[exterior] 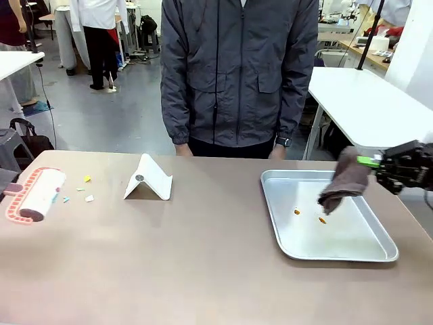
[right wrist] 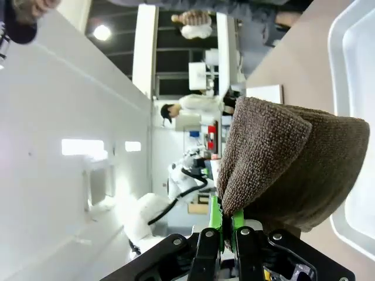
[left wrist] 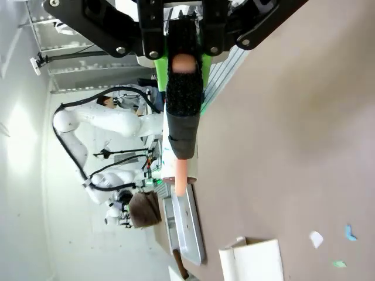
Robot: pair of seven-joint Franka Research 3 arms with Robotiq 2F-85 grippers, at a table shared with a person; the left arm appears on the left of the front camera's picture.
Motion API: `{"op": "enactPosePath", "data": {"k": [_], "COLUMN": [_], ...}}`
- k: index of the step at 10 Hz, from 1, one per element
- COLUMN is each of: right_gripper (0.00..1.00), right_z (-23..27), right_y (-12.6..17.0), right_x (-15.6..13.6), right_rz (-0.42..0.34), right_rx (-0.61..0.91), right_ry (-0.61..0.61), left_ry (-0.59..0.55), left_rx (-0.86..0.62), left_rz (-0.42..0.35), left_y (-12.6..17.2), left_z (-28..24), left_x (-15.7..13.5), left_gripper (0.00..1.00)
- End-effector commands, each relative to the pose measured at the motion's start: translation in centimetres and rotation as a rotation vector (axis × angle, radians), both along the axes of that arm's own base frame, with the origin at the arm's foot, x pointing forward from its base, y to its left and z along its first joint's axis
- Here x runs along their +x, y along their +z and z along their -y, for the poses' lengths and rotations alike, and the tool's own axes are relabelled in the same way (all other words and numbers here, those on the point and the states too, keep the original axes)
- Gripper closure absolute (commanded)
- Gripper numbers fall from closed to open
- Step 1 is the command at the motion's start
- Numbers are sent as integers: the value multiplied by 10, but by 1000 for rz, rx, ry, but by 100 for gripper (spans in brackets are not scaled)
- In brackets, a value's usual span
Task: Clean the surface of the table.
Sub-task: Hold the Lint Roller with your left hand and the towel with your right hand.
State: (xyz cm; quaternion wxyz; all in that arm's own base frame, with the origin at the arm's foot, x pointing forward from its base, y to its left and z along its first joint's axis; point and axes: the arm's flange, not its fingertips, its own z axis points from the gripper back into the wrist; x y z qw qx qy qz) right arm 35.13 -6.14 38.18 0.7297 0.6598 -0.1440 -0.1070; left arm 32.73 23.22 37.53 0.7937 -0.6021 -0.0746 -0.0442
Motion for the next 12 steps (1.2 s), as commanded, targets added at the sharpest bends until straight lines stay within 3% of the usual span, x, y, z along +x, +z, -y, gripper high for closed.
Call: {"op": "enactPosePath", "data": {"k": [1, 3, 6, 7, 12], "right_gripper": [100, 100, 100, 100, 100], "right_z": [23, 64, 83, 95, 95], "right_y": [-16, -35, -58, -40, -40], "right_x": [-37, -52, -59, -48, -48], "right_rz": [41, 129, 172, 100, 100], "right_rx": [26, 126, 189, 156, 156], "right_ry": [-1, -97, -199, -164, -164], "left_ry": [60, 141, 130, 162, 162], "left_rx": [-157, -270, -172, -237, -237], "left_rz": [67, 82, 49, 36, 36], "left_y": [-13, -32, -34, -44, -44], "left_z": [-43, -67, -55, -69, -69], "left_x": [6, -5, -1, -13, -13], "left_gripper": [100, 100, 100, 100, 100]}}
